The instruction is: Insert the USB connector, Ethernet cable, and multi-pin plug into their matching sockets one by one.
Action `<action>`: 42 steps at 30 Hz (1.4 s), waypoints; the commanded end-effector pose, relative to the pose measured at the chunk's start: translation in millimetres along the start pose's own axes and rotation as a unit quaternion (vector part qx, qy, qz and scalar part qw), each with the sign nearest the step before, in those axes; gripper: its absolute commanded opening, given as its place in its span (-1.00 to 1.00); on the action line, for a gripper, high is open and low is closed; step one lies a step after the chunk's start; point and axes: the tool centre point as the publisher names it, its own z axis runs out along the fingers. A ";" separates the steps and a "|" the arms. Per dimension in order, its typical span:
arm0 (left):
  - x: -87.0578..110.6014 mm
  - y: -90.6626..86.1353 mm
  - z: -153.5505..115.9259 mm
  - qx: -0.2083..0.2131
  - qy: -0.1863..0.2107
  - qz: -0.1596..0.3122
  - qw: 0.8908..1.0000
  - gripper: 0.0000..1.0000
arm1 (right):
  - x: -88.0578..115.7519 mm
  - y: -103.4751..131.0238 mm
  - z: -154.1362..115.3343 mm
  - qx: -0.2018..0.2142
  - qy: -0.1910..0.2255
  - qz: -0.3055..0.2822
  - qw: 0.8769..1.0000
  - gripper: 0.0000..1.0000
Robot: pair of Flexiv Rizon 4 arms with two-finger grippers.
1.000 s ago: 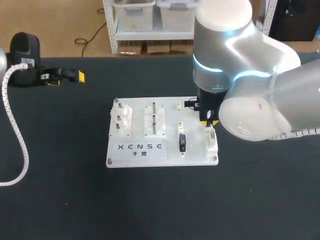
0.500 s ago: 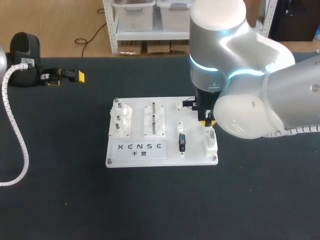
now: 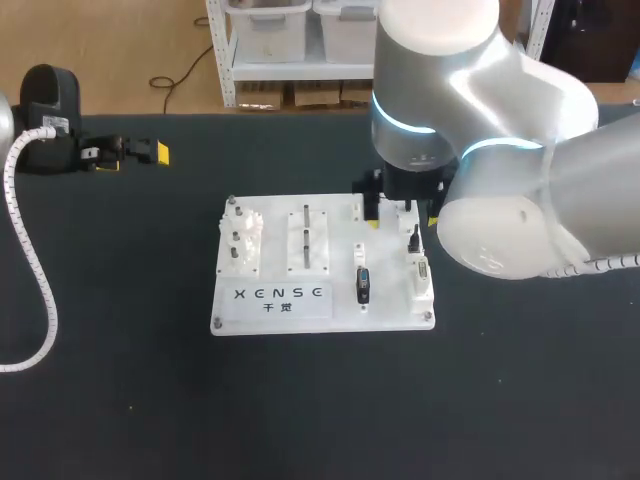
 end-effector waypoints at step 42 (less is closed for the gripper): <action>0.0 0.0 0.0 0.000 0.000 0.000 1.000 1.00 | 66.9 54.3 0.0 -0.043 0.073 -0.017 0.996 1.00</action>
